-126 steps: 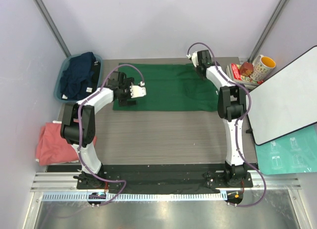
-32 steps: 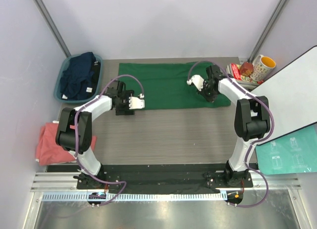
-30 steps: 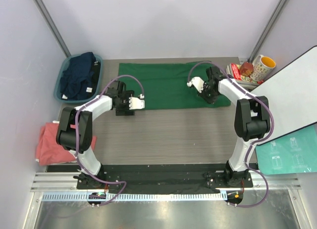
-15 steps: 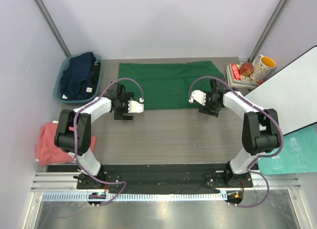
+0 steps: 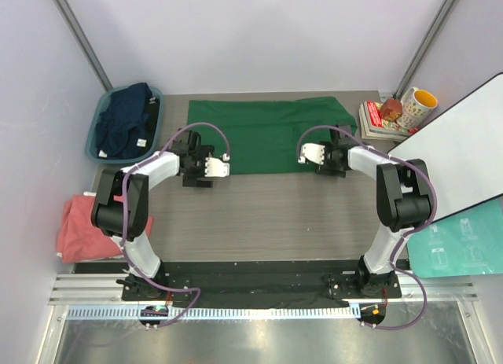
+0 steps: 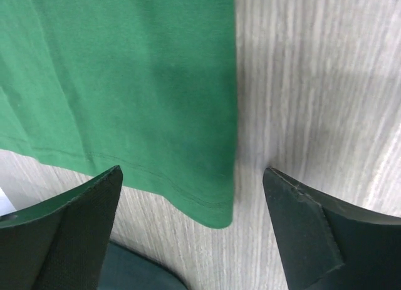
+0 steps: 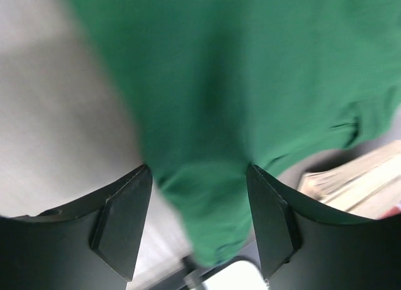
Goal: Fold and stack the t-shirts
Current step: Fold the flattened tshirt in 1/3 of the way
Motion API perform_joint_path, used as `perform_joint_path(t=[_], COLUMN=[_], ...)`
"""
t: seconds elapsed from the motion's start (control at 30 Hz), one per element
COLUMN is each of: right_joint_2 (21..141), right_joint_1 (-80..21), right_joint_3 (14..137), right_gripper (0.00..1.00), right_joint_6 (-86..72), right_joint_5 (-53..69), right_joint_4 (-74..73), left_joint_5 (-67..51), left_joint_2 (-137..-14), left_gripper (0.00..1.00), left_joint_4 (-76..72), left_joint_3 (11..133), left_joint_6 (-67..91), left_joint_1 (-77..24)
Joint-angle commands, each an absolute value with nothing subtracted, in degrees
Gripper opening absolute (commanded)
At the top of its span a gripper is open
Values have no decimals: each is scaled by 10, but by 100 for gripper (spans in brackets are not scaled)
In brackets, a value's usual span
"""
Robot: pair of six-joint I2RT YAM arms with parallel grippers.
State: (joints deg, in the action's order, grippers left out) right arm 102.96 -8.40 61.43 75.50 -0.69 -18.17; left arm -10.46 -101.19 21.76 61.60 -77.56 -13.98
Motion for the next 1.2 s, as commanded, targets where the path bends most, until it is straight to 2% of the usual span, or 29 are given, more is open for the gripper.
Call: perform_joint_path(t=[0.0,0.07,0.13,0.17,0.2,0.3,0.5,0.6,0.93,1.17], right_joint_2=[1076,1071,1064,1062,1060,1045,979,935,767,685], right_joint_1=[-78,-78,-78,-78,-78,-78,-80,-83,-104,-125], right_joint_3=[625,619,613,606,602,593,573,563,490,454], right_gripper=[66,64,56,52,41,22,4,1,1,4], right_joint_6=[766,774,785,787,788,787,772,764,791,846], right_joint_5=[3,3,3,3,3,6,40,53,79,89], right_joint_4=[-157,-159,-166,-168,-172,-192,-271,-336,-497,-576], left_joint_5=[-104,-106,-110,-112,-113,-116,-115,-125,-182,-212], left_joint_2=[-1039,-1040,-1041,-1041,-1040,-1035,-999,-955,-797,-744], left_gripper=[75,51,22,15,1,0,0,0,0,0], left_joint_4=[236,254,274,278,285,302,371,408,557,657], left_joint_3=[623,631,634,634,633,628,612,585,522,505], left_joint_6=[-788,-789,-787,-786,-786,-787,-783,-783,-781,-841], left_joint_1=[-139,-139,-139,-139,-139,-139,-137,-137,-141,-152])
